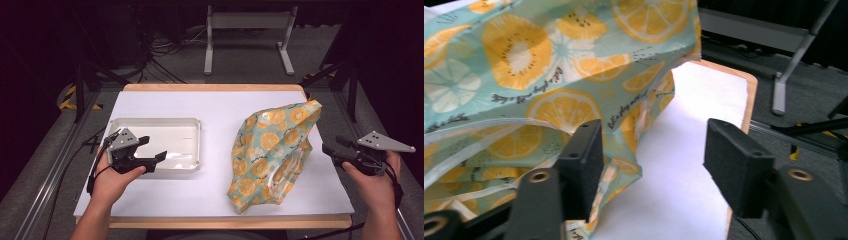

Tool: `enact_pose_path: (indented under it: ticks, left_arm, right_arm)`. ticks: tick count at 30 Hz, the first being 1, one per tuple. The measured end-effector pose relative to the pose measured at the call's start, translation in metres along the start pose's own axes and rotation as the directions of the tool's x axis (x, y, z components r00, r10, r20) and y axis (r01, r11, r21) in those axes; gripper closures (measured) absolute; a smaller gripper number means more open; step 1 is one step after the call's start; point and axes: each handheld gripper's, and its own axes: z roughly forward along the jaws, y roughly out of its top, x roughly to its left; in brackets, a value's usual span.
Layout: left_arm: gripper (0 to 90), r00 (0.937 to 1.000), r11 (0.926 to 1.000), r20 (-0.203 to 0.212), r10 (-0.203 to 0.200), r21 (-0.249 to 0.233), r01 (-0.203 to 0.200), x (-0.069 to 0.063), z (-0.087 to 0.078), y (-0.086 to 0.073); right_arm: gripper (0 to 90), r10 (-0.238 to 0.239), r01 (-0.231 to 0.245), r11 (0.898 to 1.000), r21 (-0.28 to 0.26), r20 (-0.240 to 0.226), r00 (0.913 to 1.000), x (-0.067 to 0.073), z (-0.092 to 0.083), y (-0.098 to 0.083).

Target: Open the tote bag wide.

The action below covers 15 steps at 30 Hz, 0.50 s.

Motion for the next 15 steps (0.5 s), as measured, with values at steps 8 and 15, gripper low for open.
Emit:
enact_pose_path:
  ticks: [8,15]
  left_arm:
    - [19.9,0.9996,0.9995,-0.008,-0.026,-0.017,0.026,0.0038,-0.0077,0.0015]
    - [19.6,0.9998,0.9996,-0.002,-0.021,-0.017,0.021,0.0054,-0.0107,0.0012]
  right_arm:
    - [31.9,0.019,-0.020,1.000,-0.012,-0.052,0.9985,-0.0005,0.0004,-0.0004]
    - [28.4,0.001,-0.003,1.000,-0.015,-0.104,0.9946,0.0047,0.0040,0.0009]
